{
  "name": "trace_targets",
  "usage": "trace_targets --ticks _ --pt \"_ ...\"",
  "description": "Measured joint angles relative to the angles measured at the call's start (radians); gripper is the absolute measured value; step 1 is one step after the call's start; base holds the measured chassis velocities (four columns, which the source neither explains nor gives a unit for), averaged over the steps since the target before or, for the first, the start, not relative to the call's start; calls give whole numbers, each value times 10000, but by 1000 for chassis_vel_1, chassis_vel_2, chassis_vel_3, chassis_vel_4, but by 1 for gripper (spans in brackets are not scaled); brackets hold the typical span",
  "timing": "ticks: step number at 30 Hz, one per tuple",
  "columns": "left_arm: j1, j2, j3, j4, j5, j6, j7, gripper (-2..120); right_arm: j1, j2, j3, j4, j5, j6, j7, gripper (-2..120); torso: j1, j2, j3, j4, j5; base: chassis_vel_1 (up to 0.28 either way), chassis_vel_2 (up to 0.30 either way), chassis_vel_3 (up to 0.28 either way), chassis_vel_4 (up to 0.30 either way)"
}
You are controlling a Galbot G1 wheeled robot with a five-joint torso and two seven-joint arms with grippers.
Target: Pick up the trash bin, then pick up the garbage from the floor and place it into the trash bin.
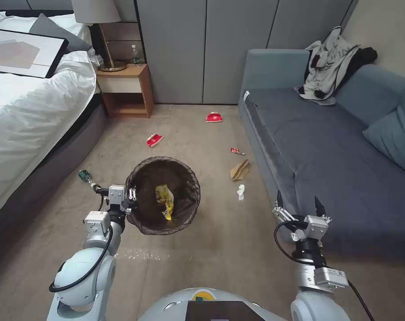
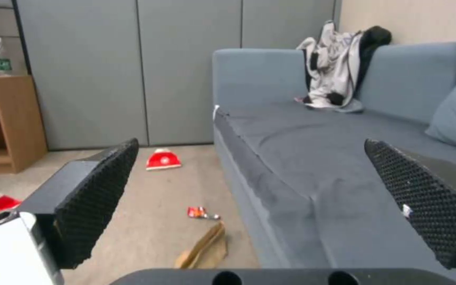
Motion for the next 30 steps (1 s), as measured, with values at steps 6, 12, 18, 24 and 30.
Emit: trace_targets --ticks 6,12,18,24,30 --pt "-22 -5 52 27 0 -2 6 3 -3 8 23 -30 -9 25 3 100 0 0 1 0 1 -249 266 268 -267" --pt "-25 4 10 32 0 -3 33 3 6 43 17 -78 -101 95 4 100 0 -1 1 -1 0 -259 246 258 -268" --pt "-33 2 12 49 0 -9 40 3 10 50 -56 -69 -192 96 8 100 1 0 2 0 -1 -235 244 248 -244" --pt "-56 -1 36 68 -3 -22 40 3 168 -164 -94 -108 -200 -102 -6 100 2 -1 3 -3 -2 -116 110 109 -120" --pt "-89 26 37 69 -24 -9 40 3 614 -446 -128 -316 -129 -674 -328 100 -1 0 -1 -1 0 29 -19 -24 25"
